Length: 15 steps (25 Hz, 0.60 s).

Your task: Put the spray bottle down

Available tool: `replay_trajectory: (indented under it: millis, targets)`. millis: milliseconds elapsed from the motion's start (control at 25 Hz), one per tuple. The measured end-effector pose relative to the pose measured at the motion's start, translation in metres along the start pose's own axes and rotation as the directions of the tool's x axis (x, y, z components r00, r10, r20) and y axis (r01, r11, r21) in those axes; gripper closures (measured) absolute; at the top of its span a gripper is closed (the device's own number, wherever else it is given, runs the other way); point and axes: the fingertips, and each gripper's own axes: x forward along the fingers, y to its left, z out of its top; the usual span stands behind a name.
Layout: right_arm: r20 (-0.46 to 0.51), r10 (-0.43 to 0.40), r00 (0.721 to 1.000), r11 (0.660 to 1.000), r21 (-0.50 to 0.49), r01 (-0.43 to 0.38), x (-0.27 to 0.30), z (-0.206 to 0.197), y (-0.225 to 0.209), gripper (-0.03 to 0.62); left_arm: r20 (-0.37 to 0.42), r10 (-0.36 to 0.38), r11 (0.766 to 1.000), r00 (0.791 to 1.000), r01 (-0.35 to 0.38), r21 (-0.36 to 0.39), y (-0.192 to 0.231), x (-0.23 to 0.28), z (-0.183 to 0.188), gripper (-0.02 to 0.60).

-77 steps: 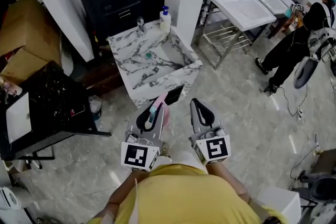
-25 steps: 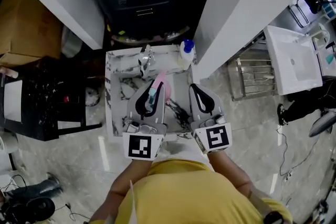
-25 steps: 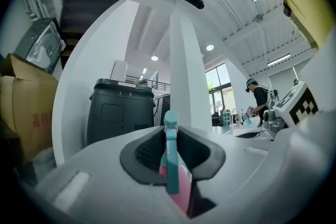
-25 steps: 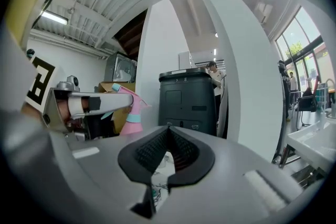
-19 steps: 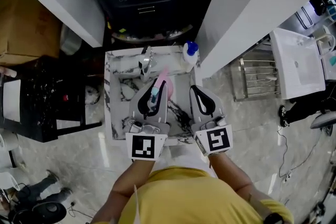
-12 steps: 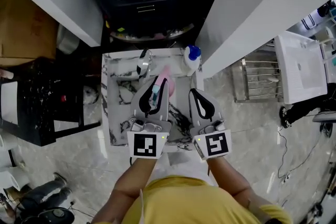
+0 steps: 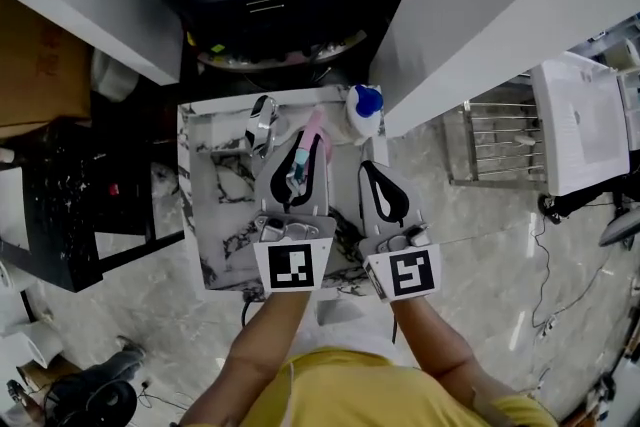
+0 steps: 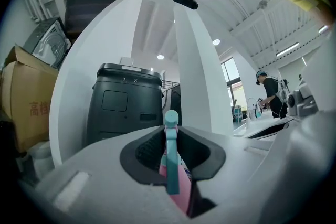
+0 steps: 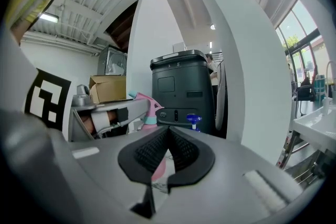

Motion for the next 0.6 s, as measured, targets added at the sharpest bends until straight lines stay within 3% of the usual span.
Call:
replay_trajectory:
  millis: [240,600]
  targets:
    - [-0.048,-0.011,0.999,1.0,0.023,0.012,0.008,-0.016,-0.002,0.592,-0.013,0.005,1.0,1.0,-0.006,-0.005,0.0,0.018,-0.018,0.52]
    - [-0.044,-0.027,0.999,0.999,0.044,0.029,0.015,-0.027,-0.01,0.592,-0.013,0.032,0.999,0.999,-0.032,-0.024,0.009,0.045,-0.036,0.52]
